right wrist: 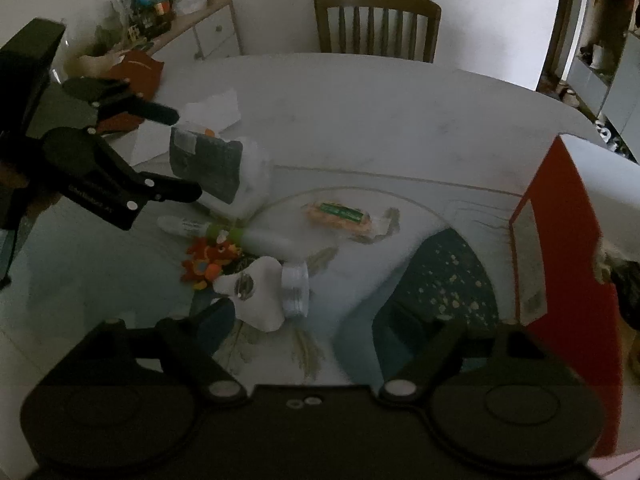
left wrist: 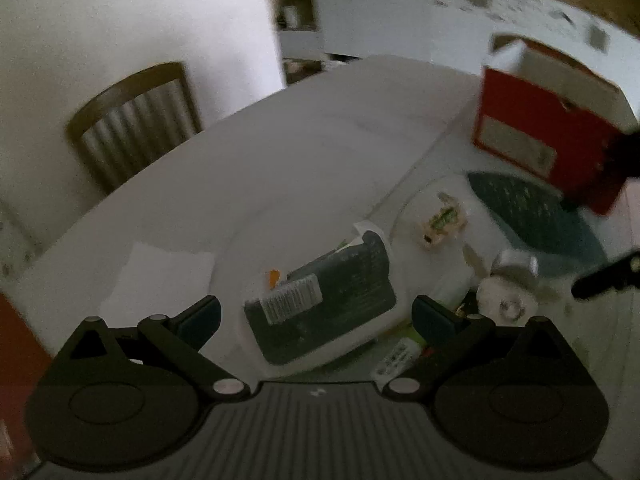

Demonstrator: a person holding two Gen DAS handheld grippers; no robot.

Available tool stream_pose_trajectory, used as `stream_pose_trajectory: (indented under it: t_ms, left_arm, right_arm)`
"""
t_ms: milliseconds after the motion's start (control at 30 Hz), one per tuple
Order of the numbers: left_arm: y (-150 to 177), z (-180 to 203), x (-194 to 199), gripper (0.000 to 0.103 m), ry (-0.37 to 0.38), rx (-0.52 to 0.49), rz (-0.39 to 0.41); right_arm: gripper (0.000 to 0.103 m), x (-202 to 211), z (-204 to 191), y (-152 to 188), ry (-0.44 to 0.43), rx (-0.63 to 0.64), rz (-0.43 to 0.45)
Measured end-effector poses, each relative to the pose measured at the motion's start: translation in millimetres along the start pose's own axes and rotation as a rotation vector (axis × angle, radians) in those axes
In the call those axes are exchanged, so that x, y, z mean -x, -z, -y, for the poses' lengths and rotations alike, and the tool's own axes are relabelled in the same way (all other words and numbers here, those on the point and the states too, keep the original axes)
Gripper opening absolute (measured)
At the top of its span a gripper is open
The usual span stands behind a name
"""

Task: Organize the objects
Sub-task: 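Grasp the green-labelled wipes pack with the left tool while the right tool grasps the silver tape roll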

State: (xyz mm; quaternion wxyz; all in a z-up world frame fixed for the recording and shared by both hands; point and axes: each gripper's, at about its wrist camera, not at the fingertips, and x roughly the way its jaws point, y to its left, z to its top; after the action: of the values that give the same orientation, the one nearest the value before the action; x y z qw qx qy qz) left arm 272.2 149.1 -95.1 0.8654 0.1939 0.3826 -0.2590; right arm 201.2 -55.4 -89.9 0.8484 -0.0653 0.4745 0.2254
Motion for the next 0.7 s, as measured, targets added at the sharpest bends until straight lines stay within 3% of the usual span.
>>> stream_pose_trajectory:
  t_ms: [367,600,700]
  left_arm:
    - [-6,3,-42,0.102,0.136,-0.226,-0.091]
    - [-9,-6,-66,0.103,0.167,-0.186,-0.129]
    - [-8,-13,-71,0.102,0.192,-0.122,-0.126]
  right_arm:
    - [0.066,-20,1,-6,-0.003,-0.023,-0.045]
    - [0.055,-30,5,-10,0.005,-0.052,-0.057]
    - [0.049,-34,7,-11,0.008,-0.069,-0.058]
